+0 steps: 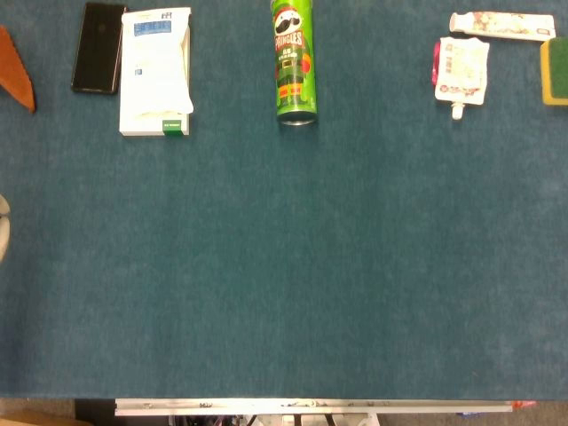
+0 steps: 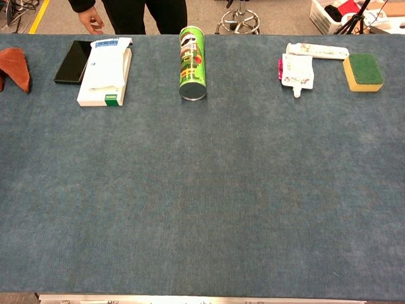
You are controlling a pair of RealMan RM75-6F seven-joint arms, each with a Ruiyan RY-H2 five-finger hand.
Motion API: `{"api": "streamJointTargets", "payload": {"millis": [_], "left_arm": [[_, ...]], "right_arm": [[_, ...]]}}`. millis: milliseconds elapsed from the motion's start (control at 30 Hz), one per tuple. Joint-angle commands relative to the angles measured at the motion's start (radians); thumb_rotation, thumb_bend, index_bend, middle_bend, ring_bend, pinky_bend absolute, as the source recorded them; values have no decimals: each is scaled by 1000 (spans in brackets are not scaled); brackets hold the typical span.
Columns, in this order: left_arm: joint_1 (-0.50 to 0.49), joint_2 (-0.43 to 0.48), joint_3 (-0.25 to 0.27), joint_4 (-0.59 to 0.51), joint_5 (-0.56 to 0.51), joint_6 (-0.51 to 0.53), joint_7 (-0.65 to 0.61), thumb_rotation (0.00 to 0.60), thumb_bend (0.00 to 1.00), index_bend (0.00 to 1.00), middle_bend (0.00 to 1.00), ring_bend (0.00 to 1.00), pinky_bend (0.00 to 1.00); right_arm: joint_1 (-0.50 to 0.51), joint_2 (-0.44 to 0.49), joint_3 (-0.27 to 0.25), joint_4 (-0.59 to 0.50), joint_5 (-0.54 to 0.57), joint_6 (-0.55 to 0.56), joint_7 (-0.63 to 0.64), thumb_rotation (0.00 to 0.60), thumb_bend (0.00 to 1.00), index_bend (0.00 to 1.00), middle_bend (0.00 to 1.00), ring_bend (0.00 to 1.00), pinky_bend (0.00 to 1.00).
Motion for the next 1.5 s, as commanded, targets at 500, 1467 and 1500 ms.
{"api": "streamJointTargets", "payload": {"millis": [500, 1467, 1500], "left_arm": [[0, 3, -1, -7, -14, -16, 9, 600, 412, 527, 545, 507, 506], [-2, 27, 1, -59, -76, -86, 67, 600, 411, 546, 548, 508, 509], [-2, 27, 1, -58, -76, -86, 66, 600, 412, 546, 548, 508, 509]], "right_arm": [[4, 0, 1, 1, 12, -11, -2, 600, 0, 266, 195, 145, 92], [5, -27, 0, 42, -57, 34, 88, 600, 0, 418, 331, 201, 92], [5, -29, 0, 45, -64, 40, 104, 600, 0, 443, 358, 225, 92]]}}
